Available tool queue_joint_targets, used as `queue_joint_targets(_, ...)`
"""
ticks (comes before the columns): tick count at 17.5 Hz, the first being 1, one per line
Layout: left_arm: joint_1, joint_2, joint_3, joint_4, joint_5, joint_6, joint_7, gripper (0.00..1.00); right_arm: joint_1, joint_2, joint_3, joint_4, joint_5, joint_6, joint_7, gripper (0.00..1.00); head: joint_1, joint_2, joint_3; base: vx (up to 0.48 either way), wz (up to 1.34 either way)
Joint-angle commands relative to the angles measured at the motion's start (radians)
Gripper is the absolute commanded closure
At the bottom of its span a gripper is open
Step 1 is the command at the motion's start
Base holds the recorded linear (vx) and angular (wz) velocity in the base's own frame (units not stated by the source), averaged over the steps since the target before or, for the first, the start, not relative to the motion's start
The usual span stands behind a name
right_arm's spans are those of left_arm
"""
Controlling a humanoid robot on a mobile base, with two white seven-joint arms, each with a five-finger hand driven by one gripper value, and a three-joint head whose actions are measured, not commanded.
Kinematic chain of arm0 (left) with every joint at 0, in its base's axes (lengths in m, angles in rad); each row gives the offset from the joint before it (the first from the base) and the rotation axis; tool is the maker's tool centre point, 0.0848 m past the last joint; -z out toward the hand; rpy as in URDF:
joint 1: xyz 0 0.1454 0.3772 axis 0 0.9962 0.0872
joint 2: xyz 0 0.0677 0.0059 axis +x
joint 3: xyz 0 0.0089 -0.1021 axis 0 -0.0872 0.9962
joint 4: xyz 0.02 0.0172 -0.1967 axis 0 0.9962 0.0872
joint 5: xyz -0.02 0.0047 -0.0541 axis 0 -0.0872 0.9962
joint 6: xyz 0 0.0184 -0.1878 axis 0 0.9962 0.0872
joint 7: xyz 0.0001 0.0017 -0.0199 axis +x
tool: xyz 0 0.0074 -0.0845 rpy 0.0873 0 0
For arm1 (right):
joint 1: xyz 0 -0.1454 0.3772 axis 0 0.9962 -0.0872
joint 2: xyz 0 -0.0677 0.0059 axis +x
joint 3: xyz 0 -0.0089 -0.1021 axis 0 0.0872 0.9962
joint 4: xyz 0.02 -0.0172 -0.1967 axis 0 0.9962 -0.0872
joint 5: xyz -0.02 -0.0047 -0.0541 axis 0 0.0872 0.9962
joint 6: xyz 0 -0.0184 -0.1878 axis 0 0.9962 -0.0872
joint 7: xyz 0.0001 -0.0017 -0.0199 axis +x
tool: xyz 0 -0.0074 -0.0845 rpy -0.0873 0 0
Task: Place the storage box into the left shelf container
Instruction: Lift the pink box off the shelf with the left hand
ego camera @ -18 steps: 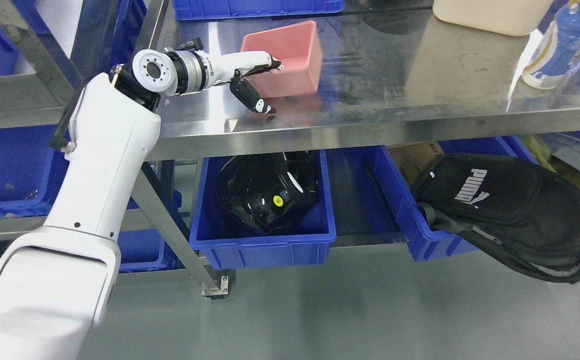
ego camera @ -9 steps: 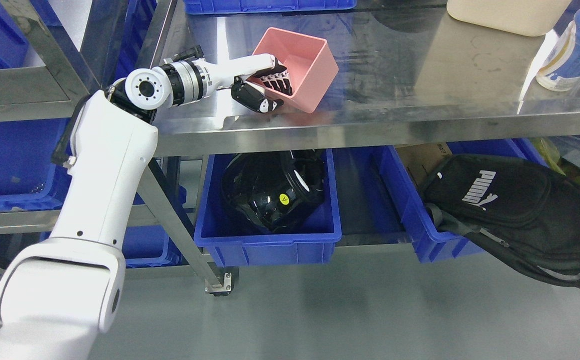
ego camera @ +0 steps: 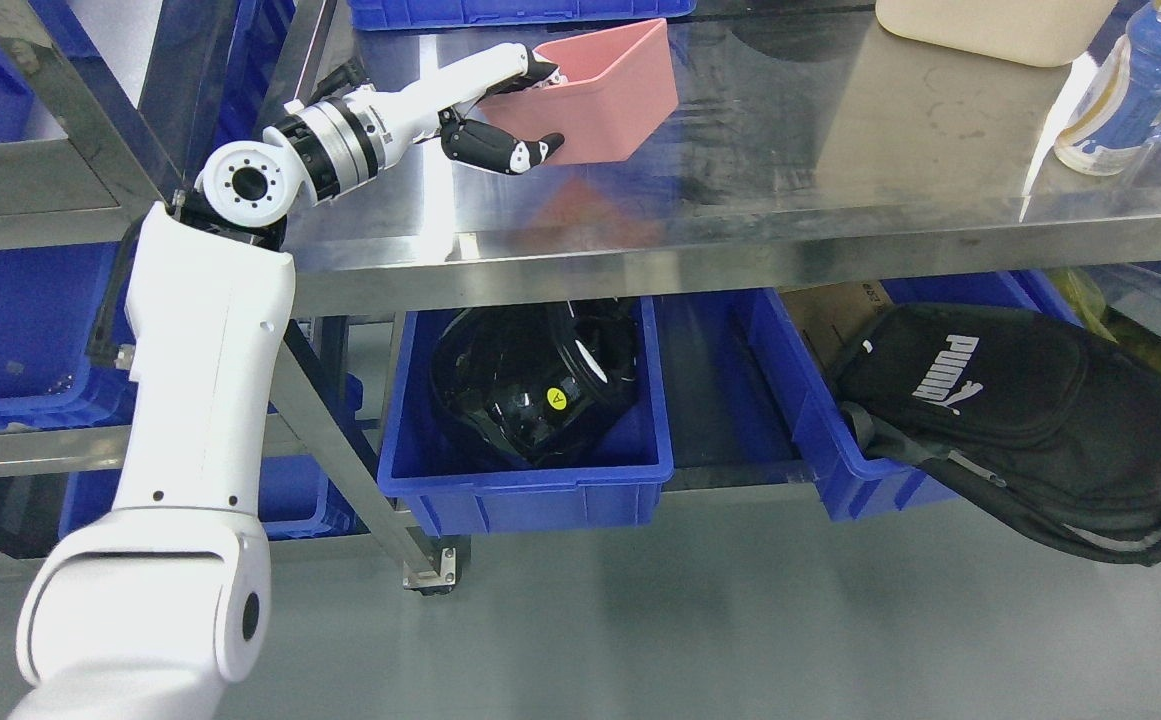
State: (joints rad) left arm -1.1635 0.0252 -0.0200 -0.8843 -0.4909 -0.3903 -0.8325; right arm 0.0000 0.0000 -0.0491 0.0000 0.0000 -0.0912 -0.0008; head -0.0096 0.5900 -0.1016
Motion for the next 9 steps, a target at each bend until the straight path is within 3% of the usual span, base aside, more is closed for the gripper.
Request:
queue_joint_targets(1, 0.152, -0.008, 0.183, -0.407, 0.052, -0.013, -0.002, 0.99, 0.008, -0.017, 0.000, -0.017, -0.003, -0.001, 0.001, 0.00, 0.0000, 0.000, 0.000, 0.000, 0.00)
queue_joint_targets(5, 0.284, -0.008, 0.155, -0.602, 0.156, -0.074, -0.003, 0.99, 0.008, -0.017, 0.000, -0.017, -0.003, -0.001, 0.001, 0.00, 0.0000, 0.000, 0.000, 0.000, 0.00)
queue_joint_targets(9, 0.427, -0.008, 0.097, -0.671, 0.213, -0.208, -0.002, 1.00, 0.008, -0.017, 0.000, -0.017, -0.003, -0.001, 0.001, 0.00, 0.0000, 0.000, 0.000, 0.000, 0.00)
